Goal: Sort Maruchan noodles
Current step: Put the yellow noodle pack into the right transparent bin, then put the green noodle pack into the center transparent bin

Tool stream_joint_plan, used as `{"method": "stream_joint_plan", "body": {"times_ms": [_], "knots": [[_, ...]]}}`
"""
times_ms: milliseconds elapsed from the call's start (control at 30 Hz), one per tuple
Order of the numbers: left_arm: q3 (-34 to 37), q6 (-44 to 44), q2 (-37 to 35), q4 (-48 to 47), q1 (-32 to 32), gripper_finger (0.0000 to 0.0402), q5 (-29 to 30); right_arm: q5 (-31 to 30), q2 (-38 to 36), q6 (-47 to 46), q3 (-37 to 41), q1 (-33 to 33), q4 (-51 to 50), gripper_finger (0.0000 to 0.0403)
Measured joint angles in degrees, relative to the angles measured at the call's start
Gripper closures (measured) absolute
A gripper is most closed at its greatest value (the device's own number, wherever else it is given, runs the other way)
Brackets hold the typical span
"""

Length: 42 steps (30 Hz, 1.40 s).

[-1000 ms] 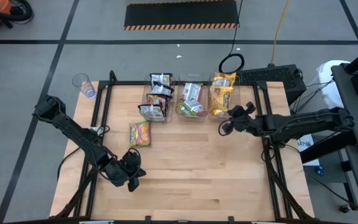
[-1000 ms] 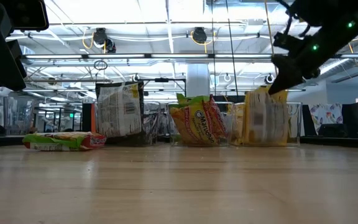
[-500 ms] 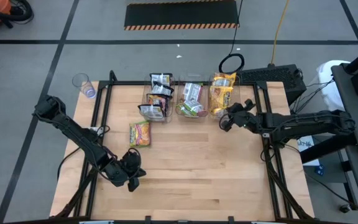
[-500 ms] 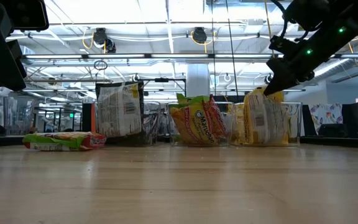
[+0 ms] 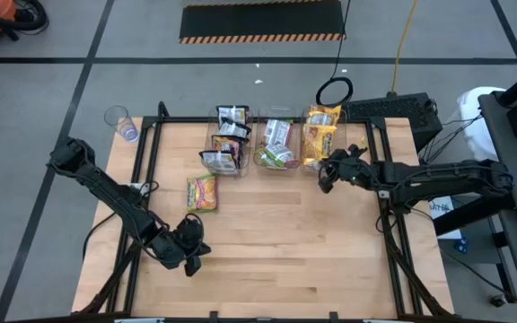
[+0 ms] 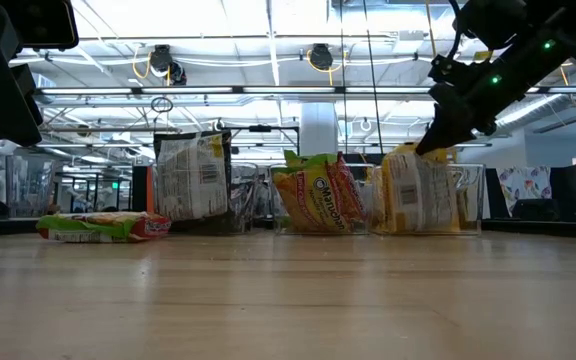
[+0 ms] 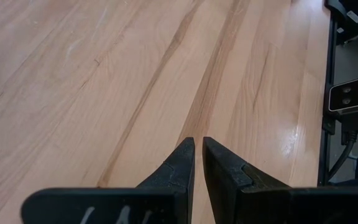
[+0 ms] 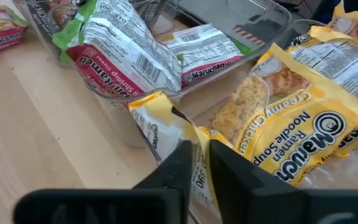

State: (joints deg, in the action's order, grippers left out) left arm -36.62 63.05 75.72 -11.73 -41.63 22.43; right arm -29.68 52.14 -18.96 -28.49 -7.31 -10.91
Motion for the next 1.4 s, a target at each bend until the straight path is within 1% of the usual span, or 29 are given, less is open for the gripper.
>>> {"method": "stream_joint_plan", "body": {"times_ms": [200, 267, 333, 433, 533, 633, 733, 800, 867, 933, 1000, 1067, 1167, 1233, 1400], "knots": [[0.0, -0.13, 0.0, -0.01, 0.0, 0.0364, -0.01, 0.11, 0.0, 0.26, 0.0, 0.14, 1.28, 0.0297], [0.0, -0.38, 0.0, -0.08, 0.0, 0.0364, -0.01, 1.14, 0.0, 1.41, 0.0, 0.4, 4.17, 0.0282], [0.0, -0.73, 0.0, -0.18, -0.02, 0.0364, -0.01, 2.95, -0.1, 5.09, 0.02, 0.85, 9.65, 0.0272], [0.0, -1.01, 0.0, -0.17, -0.02, 0.0364, -0.04, 4.92, -0.15, 11.46, 0.0, 1.62, 19.63, 0.0265], [0.0, -1.14, 0.0, -0.32, -0.02, 0.0364, -0.04, 6.37, -0.15, 13.74, -0.02, 2.25, 27.8, 0.0264], [0.0, -0.82, 0.0, -1.54, -0.02, 0.0364, -0.06, 9.06, -0.13, 13.61, -0.02, 3.07, 30.94, 0.0264], [0.0, 2.08, 0.0, -5.29, -0.02, 0.0364, -0.12, 11.97, 0.76, 13.68, -0.02, 4.4, 33.31, 0.0264], [0.02, 4.63, -0.35, -8.09, -0.05, 0.0364, -0.19, 12.15, 2.18, 13.66, -0.02, 5.43, 35.63, 0.0264], [0.02, 6.12, -0.97, -9.68, -0.07, 0.0364, -0.14, 12.11, 4.26, 13.69, -0.19, 6.33, 38.33, 0.0264], [0.02, 6.34, -2.31, -11.24, -0.04, 0.0364, -0.06, 12.07, 6.97, 13.75, -1.29, 7.15, 38.59, 0.0264], [0.02, 6.7, -3.94, -12.64, -0.04, 0.0364, 0.22, 12.18, 10.85, 14.02, -3.0, 8.03, 38.45, 0.0264], [0.02, 7.91, -6.01, -15.03, -0.09, 0.0364, 1.56, 13.87, 15.11, 15.05, -5.61, 8.71, 38.32, 0.0264], [0.03, 9.66, -9.47, -18.09, -0.52, 0.0364, 4.64, 15.31, 22.47, 16.99, -11.32, 9.73, 37.03, 0.0264], [0.02, 9.83, -11.81, -20.28, -0.94, 0.0364, 6.23, 16.75, 27.12, 19.15, -15.72, 10.28, 34.34, 0.0264], [0.03, 10.04, -17.02, -25.27, -2.0, 0.0364, 6.95, 20.77, 37.64, 24.03, -27.15, 11.15, 26.0, 0.0264]]}}
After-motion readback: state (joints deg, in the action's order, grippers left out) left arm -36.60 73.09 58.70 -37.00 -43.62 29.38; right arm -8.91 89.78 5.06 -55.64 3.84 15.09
